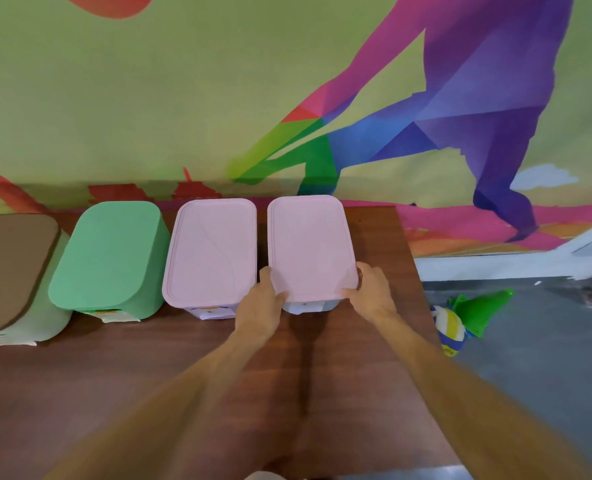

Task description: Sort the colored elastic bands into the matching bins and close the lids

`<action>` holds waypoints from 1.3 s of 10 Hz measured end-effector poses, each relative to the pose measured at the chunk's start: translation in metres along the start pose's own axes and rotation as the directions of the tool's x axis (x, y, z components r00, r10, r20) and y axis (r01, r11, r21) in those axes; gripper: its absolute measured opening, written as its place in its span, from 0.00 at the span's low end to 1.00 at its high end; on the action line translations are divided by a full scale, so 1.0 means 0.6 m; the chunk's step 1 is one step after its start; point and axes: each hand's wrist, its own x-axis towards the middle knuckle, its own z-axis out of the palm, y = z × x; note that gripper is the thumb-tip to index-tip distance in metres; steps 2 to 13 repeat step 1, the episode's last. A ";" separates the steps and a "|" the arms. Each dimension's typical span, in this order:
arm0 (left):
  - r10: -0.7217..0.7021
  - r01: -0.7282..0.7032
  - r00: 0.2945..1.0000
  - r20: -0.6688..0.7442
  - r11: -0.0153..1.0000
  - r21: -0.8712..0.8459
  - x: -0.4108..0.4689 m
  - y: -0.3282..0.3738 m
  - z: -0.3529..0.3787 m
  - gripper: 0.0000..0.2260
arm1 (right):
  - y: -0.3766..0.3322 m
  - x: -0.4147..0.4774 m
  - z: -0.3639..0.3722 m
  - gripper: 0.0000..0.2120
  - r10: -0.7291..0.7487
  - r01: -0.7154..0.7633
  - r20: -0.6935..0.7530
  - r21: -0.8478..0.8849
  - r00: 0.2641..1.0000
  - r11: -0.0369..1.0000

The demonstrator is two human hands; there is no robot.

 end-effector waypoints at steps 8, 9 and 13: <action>0.076 -0.078 0.997 0.023 0.985 0.155 0.008 -0.004 -0.019 0.20 | -0.020 -0.012 -0.005 0.28 -0.034 0.019 -0.091 -0.162 0.995 0.987; 0.076 -0.078 0.997 0.023 0.985 0.155 0.008 -0.004 -0.019 0.20 | -0.020 -0.012 -0.005 0.28 -0.034 0.019 -0.091 -0.162 0.995 0.987; 0.076 -0.078 0.997 0.023 0.985 0.155 0.008 -0.004 -0.019 0.20 | -0.020 -0.012 -0.005 0.28 -0.034 0.019 -0.091 -0.162 0.995 0.987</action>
